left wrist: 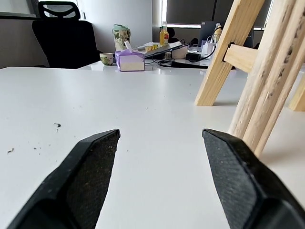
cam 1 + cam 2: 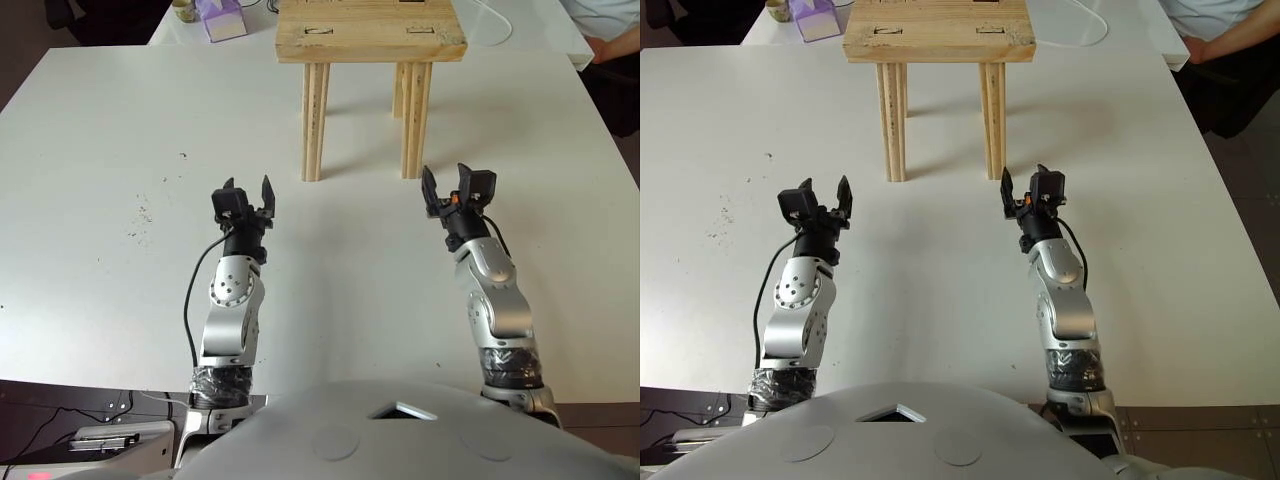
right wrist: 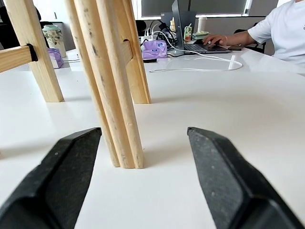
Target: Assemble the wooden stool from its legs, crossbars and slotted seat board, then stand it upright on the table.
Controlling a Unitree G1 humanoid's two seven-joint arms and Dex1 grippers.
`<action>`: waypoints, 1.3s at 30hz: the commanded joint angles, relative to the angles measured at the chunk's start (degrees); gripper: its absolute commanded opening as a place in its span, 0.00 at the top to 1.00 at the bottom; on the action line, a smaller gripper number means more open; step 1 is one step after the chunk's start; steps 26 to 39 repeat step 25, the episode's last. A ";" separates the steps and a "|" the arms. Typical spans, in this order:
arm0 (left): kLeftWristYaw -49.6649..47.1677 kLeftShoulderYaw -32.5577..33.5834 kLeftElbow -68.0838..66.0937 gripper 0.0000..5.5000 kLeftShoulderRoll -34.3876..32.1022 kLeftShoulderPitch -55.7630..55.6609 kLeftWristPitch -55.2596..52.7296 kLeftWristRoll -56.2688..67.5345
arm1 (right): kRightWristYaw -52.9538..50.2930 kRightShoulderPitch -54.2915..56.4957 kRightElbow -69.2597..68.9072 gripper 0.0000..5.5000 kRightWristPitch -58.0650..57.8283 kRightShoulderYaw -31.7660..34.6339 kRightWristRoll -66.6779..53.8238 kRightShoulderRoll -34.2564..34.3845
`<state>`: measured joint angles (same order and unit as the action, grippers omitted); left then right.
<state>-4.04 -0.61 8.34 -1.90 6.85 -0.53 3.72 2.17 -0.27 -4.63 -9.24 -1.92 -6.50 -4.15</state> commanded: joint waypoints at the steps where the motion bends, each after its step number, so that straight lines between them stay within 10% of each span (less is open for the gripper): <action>1: 1.03 1.69 -3.34 0.42 -0.21 -3.82 0.70 0.59 | -1.65 2.58 6.54 0.39 2.58 1.75 0.19 2.20; 17: -1.31 7.45 2.91 0.42 -3.15 -9.53 -16.21 -0.13 | -10.47 1.76 -1.18 0.39 0.75 0.15 7.01 8.36; 39: -0.16 3.86 -8.31 0.42 0.02 -9.63 0.06 -2.92 | -7.28 8.30 10.22 0.39 6.09 2.10 8.70 2.45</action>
